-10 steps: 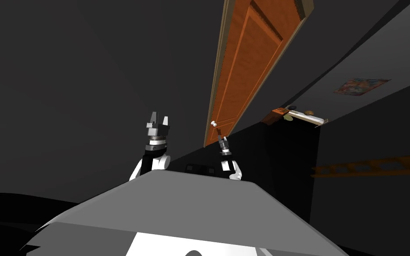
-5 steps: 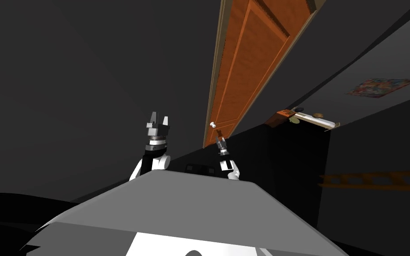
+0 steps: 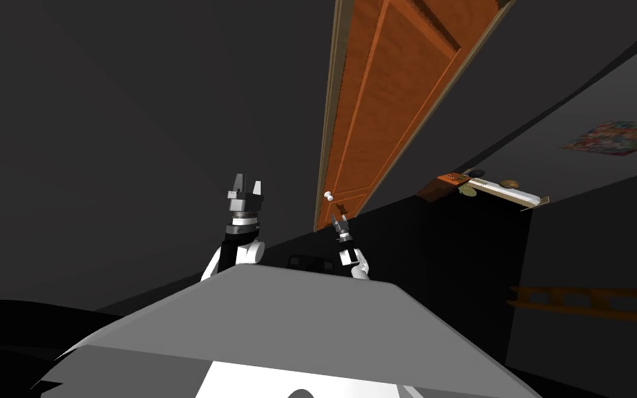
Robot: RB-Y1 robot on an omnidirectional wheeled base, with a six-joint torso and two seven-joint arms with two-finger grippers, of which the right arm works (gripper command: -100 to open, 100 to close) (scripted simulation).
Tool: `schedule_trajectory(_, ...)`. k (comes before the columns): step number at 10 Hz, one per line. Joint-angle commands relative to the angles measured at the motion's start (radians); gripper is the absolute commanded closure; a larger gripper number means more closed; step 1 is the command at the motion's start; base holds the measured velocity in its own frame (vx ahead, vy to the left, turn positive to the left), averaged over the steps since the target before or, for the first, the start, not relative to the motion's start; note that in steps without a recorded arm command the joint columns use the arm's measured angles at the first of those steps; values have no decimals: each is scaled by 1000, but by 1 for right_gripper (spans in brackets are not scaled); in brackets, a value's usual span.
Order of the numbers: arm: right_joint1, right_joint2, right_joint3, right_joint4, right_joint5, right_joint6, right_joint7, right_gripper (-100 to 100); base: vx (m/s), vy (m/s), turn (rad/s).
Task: Pull the door open
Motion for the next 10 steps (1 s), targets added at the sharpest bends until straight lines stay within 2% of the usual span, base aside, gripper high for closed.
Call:
schedule_trajectory(1, -16, 8, 1, 41, 8, -9, 42, -100, 64, -107, 76)
schedule_trajectory(10, -99, 47, 1, 237, 43, -45, 223, -100, 63, -93, 64)
